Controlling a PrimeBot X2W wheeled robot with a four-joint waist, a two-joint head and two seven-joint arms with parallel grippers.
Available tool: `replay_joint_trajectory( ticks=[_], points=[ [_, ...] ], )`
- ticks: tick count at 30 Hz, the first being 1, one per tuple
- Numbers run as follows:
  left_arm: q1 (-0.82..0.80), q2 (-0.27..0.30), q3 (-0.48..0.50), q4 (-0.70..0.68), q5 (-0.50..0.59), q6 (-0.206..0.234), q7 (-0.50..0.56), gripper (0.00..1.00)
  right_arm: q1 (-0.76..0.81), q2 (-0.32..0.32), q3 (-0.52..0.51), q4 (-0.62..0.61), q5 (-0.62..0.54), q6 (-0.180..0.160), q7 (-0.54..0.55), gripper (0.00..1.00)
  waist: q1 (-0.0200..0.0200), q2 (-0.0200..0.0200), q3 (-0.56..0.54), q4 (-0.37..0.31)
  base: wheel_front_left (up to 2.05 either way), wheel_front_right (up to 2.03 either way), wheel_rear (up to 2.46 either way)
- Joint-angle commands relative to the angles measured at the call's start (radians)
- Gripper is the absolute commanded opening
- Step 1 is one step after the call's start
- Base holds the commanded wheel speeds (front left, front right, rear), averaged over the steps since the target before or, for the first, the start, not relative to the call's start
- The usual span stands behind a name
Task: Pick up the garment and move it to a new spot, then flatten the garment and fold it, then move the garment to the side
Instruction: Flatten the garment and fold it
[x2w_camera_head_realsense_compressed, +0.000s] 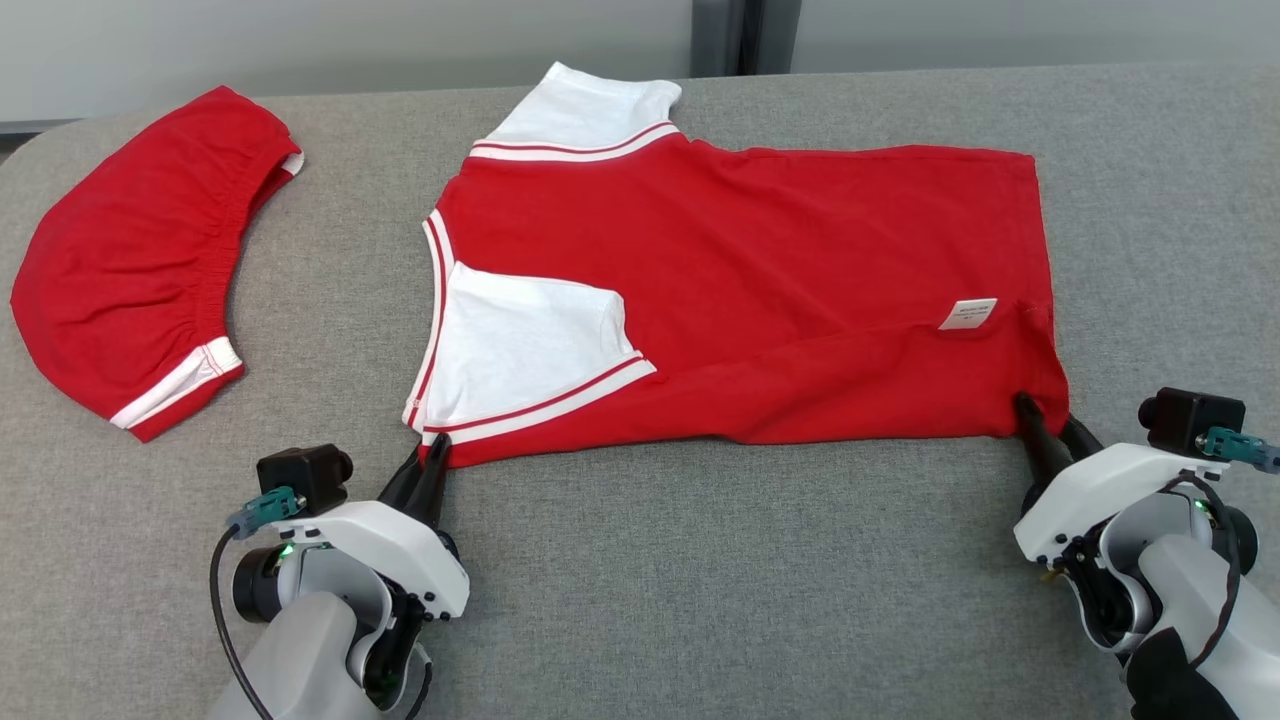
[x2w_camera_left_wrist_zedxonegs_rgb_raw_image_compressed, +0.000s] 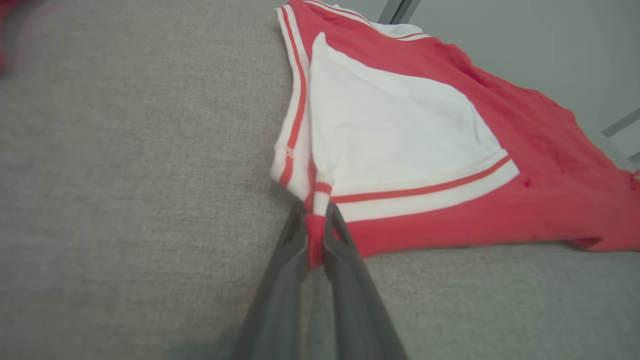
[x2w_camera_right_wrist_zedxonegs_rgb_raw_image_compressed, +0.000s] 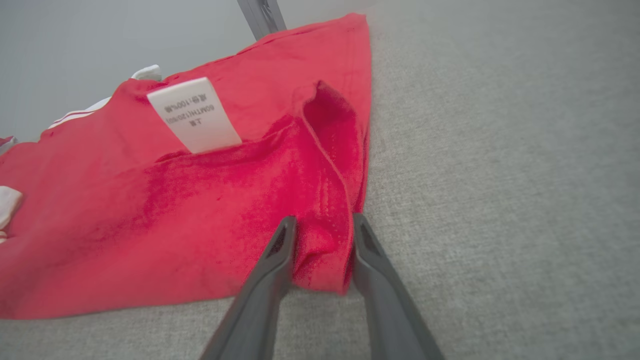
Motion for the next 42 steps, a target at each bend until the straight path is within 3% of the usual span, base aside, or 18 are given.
replay_joint_trajectory(
  ticks=[1,2,15,24,31,42],
  points=[
    [-0.008,0.006,-0.004,0.009,-0.008,-0.003,0.003,0.00,-0.009,0.001,0.005,0.010,0.005,0.000,-0.004,0.12,0.0000,0.0000,-0.002,0.000,0.00,0.00,0.00],
    [-0.010,0.008,-0.008,0.011,-0.011,-0.003,0.003,0.00,-0.010,0.001,0.008,0.012,0.008,0.000,-0.006,0.00,0.0000,0.0000,-0.003,0.000,0.00,0.00,0.00],
    [-0.003,0.040,-0.033,-0.009,-0.039,-0.004,-0.034,0.00,0.008,-0.016,0.034,-0.006,0.068,0.000,-0.038,0.00,0.0000,0.0000,-0.029,0.001,0.00,0.00,0.00],
    [0.075,0.077,-0.061,-0.079,-0.056,-0.003,-0.008,0.00,0.100,-0.081,0.067,-0.091,0.143,0.000,-0.015,0.00,0.0000,0.0000,-0.092,0.015,0.00,0.00,0.00],
    [0.180,0.105,-0.075,-0.220,-0.058,0.028,0.023,0.00,0.191,-0.145,0.069,-0.173,0.190,0.000,-0.004,0.00,0.0000,0.0000,-0.122,0.033,0.00,0.00,0.00],
    [0.364,0.148,-0.094,-0.502,-0.056,0.124,0.095,0.00,0.336,-0.220,0.030,-0.292,0.198,0.000,-0.008,0.00,0.0000,0.0000,-0.125,0.065,0.00,0.00,0.00]
  ],
)
